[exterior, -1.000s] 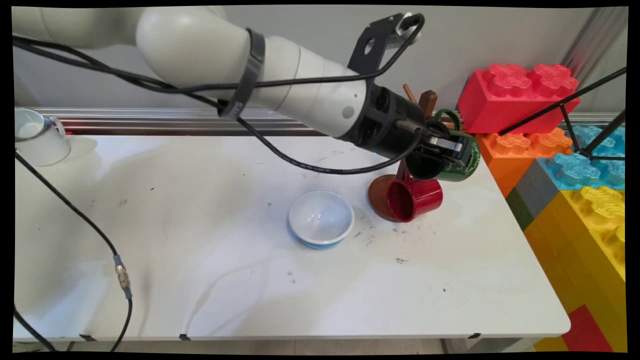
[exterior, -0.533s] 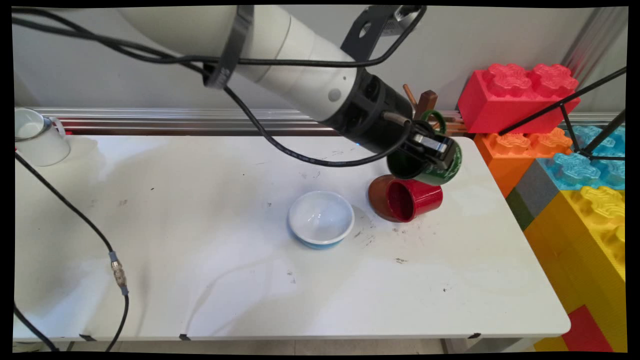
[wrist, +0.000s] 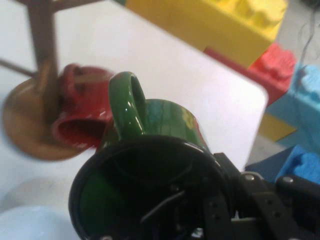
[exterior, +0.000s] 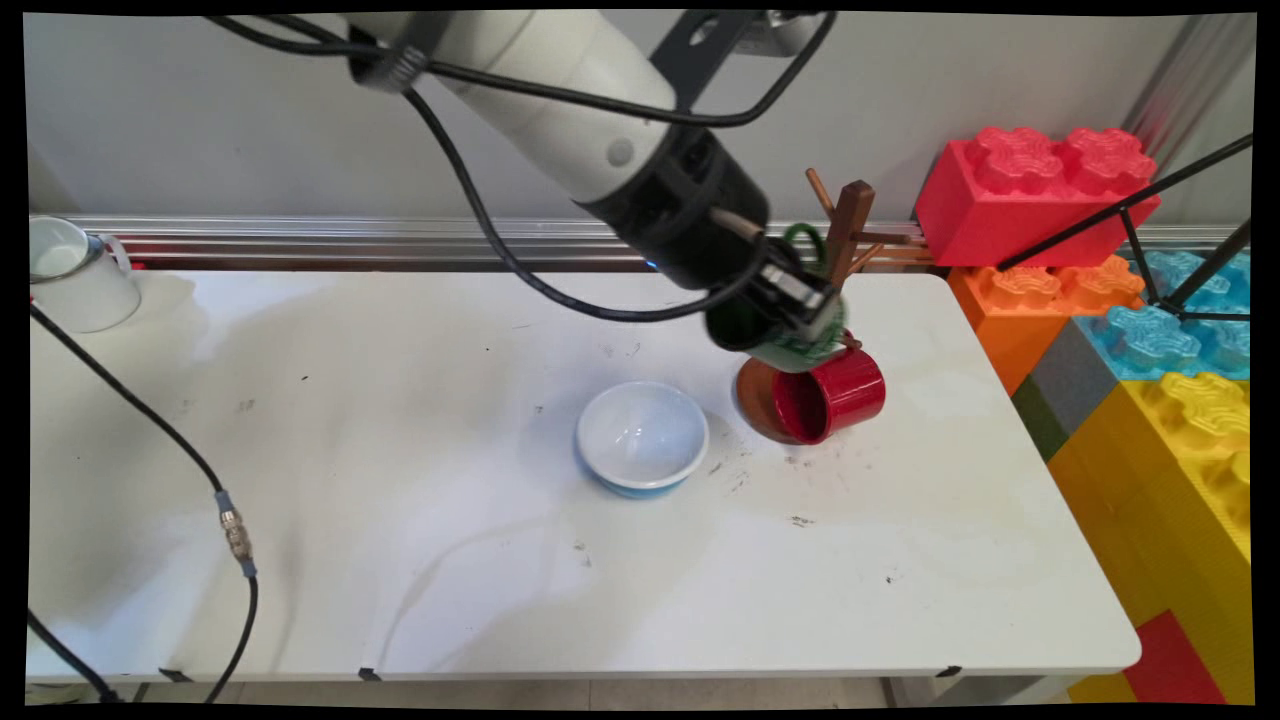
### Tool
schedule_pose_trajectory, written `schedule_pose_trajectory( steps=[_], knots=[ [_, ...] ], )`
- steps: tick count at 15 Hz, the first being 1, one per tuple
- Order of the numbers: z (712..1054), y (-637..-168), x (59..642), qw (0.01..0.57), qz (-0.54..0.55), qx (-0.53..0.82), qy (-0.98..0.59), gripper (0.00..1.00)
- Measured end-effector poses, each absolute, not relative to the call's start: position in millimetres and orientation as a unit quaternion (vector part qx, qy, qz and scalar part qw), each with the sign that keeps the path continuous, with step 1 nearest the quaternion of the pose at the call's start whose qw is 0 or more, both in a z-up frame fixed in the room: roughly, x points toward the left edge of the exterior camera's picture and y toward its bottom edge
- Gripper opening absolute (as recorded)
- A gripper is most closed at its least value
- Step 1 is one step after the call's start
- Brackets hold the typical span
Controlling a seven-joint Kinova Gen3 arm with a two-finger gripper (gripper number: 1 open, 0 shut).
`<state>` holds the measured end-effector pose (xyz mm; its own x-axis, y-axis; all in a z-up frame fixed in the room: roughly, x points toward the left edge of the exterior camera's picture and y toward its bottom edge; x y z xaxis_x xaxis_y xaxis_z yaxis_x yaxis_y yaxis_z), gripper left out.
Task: Place the picked object on the table
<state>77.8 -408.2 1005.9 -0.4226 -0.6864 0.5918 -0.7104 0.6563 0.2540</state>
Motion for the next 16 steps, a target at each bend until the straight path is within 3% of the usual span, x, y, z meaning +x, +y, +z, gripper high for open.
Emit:
schedule_pose_trajectory(
  steps=[9,16],
  knots=[
    [1002.2,-441.4,122.6,0.213,0.088,0.383,-0.895,0.0],
    [970.9,-485.9,149.4,0.13,0.123,0.337,-0.924,0.0]
  ],
)
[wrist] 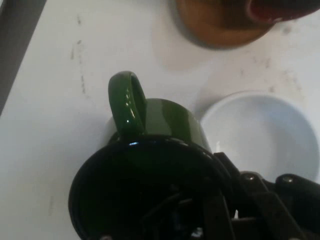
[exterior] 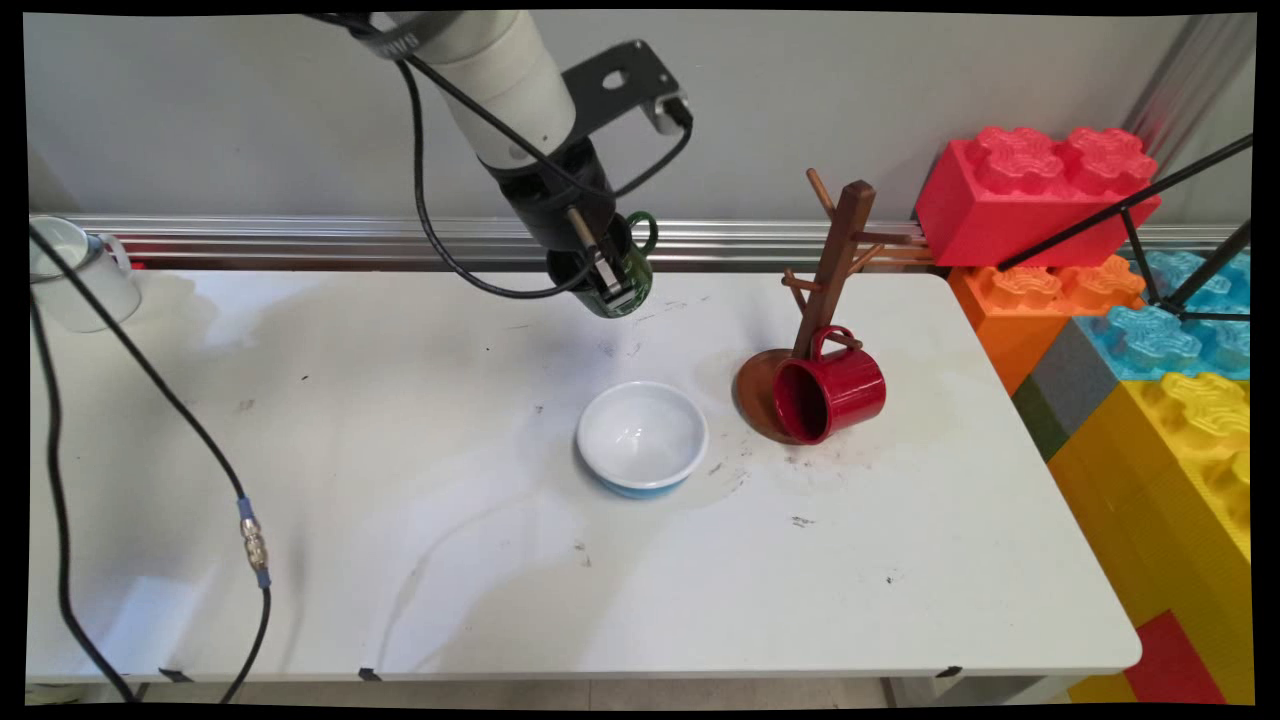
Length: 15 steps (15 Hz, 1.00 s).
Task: Place the picked object on the table
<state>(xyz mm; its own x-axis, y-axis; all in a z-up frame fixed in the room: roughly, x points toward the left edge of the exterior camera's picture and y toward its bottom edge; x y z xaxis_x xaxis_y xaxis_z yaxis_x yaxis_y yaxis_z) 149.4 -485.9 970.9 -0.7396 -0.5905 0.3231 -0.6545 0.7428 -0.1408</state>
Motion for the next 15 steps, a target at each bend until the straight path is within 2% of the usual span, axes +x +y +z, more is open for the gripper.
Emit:
schedule_pose_trajectory(
  steps=[8,15],
  knots=[
    [918.7,-537.8,153.3,0.07,0.124,0.283,-0.949,0.0],
    [871.3,-565.7,133.6,0.065,0.092,0.238,-0.965,0.0]
  ],
)
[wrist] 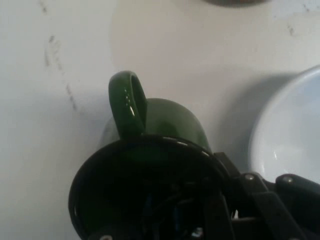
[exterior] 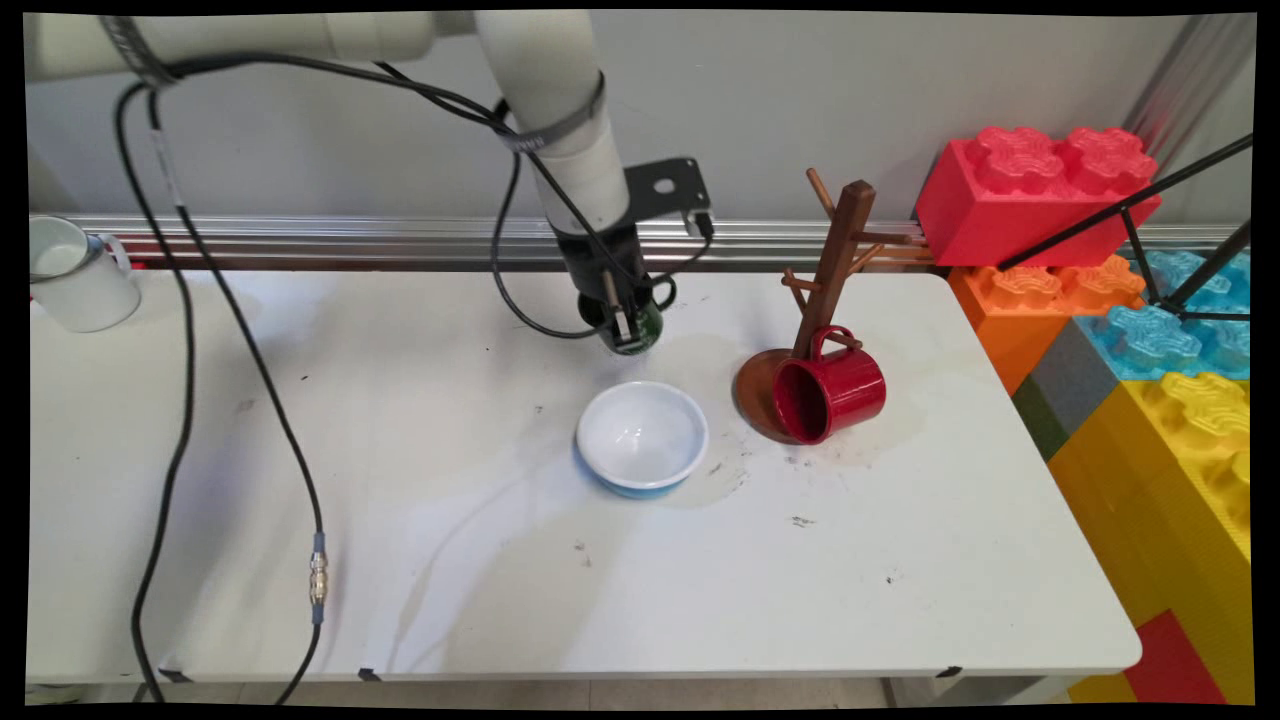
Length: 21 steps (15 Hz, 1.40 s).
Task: Place the picked object on the table
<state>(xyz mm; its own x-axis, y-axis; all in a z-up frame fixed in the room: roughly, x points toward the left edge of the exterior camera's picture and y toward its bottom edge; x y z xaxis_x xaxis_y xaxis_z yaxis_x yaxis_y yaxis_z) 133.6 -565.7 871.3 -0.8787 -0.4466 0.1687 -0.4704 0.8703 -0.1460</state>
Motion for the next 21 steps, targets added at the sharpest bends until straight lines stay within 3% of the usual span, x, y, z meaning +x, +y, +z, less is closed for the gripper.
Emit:
schedule_pose_trajectory(
  steps=[11,21],
  knots=[
    [823.7,-597.9,103.4,0.065,0.072,0.194,-0.976,0.0],
    [806.3,-613.3,92.1,0.059,0.065,0.183,-0.979,0.0]
  ],
)
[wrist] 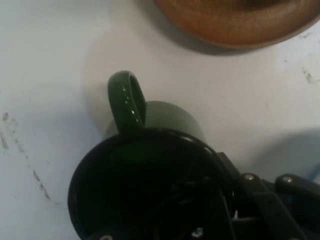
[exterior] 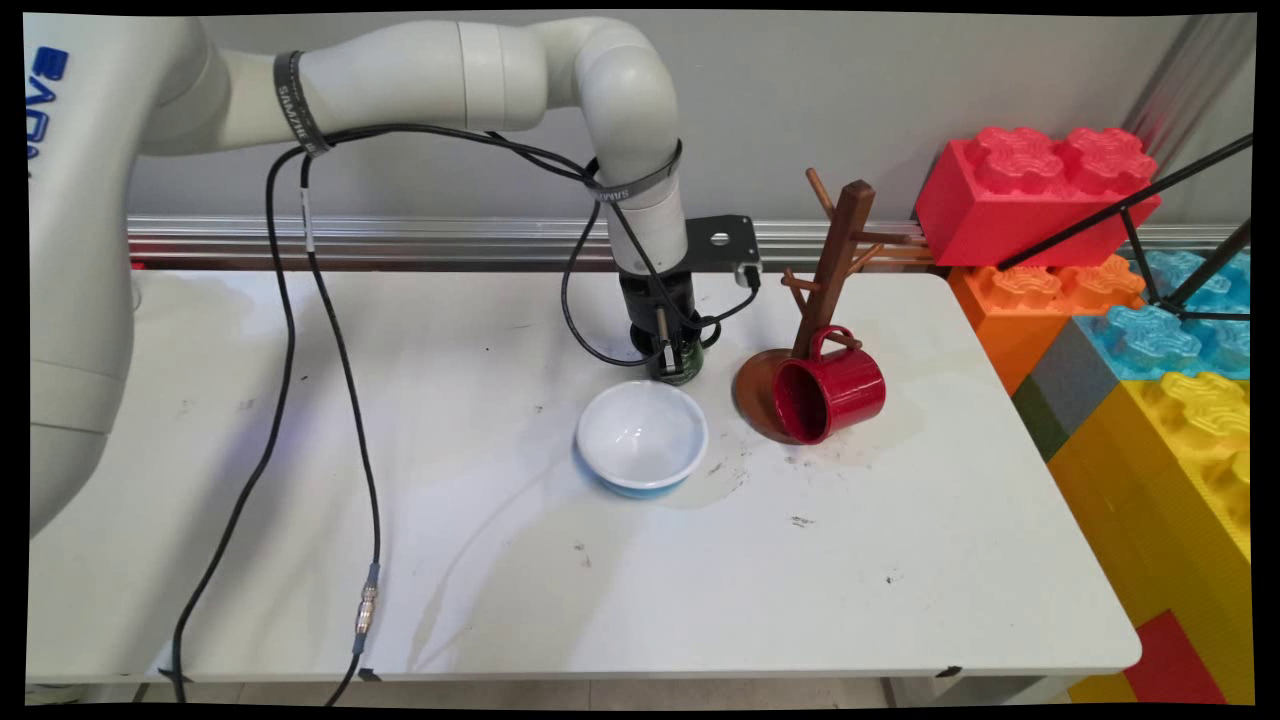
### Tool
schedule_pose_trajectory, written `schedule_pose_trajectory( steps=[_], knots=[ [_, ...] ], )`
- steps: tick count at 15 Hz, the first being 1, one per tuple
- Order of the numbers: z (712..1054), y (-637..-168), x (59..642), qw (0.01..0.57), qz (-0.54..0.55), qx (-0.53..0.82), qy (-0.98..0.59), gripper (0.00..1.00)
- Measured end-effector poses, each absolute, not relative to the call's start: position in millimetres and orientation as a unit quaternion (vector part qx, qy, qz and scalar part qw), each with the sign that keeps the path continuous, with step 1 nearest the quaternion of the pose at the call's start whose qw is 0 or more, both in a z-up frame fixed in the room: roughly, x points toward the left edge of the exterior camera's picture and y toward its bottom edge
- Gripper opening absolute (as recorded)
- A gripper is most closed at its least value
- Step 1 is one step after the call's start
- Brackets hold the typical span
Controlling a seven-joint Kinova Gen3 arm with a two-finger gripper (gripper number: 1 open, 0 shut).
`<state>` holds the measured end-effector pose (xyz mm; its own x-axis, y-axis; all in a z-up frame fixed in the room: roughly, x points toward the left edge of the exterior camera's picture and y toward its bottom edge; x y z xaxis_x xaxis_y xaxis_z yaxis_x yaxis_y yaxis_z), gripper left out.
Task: Place the picked object on the table
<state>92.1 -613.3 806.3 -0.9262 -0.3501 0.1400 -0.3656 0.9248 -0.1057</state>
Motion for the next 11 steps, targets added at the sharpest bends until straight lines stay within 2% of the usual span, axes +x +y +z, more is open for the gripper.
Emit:
schedule_pose_trajectory(
  steps=[2,3,11],
  knots=[
    [805.0,-615.4,90.9,0.058,0.064,0.182,-0.98,0.0],
    [804.9,-616.2,90.7,0.058,0.064,0.182,-0.98,1.0],
    [806.2,-622.8,88.6,0.062,0.068,0.185,-0.978,1.0]
  ],
)
